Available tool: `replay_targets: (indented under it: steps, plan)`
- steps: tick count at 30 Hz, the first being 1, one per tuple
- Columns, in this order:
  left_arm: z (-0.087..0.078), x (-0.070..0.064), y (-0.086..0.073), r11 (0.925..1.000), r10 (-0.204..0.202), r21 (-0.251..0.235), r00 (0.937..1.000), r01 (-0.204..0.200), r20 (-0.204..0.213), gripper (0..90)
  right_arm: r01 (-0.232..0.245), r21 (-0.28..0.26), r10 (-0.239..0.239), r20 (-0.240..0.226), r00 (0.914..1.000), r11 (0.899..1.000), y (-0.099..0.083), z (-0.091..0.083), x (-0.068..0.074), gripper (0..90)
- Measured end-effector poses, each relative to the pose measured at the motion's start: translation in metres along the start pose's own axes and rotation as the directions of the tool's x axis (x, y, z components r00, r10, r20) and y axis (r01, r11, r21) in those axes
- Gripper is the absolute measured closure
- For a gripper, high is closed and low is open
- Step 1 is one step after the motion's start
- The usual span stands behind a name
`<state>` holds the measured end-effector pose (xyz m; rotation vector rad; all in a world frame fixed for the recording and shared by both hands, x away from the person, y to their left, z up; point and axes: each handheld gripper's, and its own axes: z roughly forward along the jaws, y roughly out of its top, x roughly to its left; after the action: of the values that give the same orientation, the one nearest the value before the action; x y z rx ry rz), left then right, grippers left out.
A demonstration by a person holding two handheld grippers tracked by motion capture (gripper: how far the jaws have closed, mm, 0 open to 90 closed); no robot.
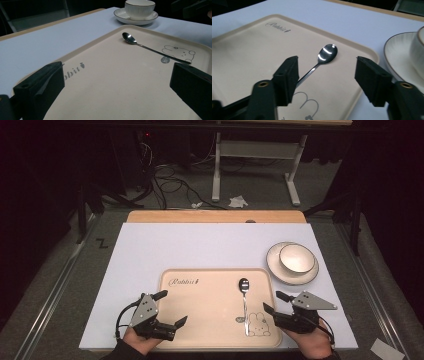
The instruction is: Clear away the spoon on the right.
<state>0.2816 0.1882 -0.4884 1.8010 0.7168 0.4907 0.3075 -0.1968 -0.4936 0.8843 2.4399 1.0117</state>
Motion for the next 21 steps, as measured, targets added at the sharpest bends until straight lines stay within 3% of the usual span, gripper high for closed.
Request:
replay_targets:
  steps: [4,6,8,13,21]
  plan:
    - [0.0,0.0,0.0,1.0,0.0,0.001,1.0,0.0,0.0,0.1,-0.063,-0.061,0.063,0.013,0.9979,0.996,0.0,-0.011,-0.011,17.6]
    - [0.0,0.0,0.0,1.0,0.002,0.005,1.0,-0.002,-0.001,0.1,-0.1,-0.111,0.102,0.009,0.9947,0.989,0.001,-0.018,-0.016,12.8]
    - [0.001,0.0,-0.001,1.0,-0.001,0.004,1.0,0.001,0.0,0.1,-0.113,-0.152,0.116,0.016,0.9931,0.982,0.001,-0.025,-0.02,1.6]
    - [0.001,0.0,-0.001,1.0,-0.002,0.006,1.0,0.002,0.0,0.1,-0.141,-0.222,0.147,0.009,0.9891,0.965,-0.001,-0.041,-0.032,1.0]
    - [0.003,-0.001,-0.002,0.9999,0.0,0.016,1.0,0.0,0.0,0.1,-0.172,-0.305,0.196,0.051,0.9792,0.937,-0.013,-0.067,-0.05,1.0]
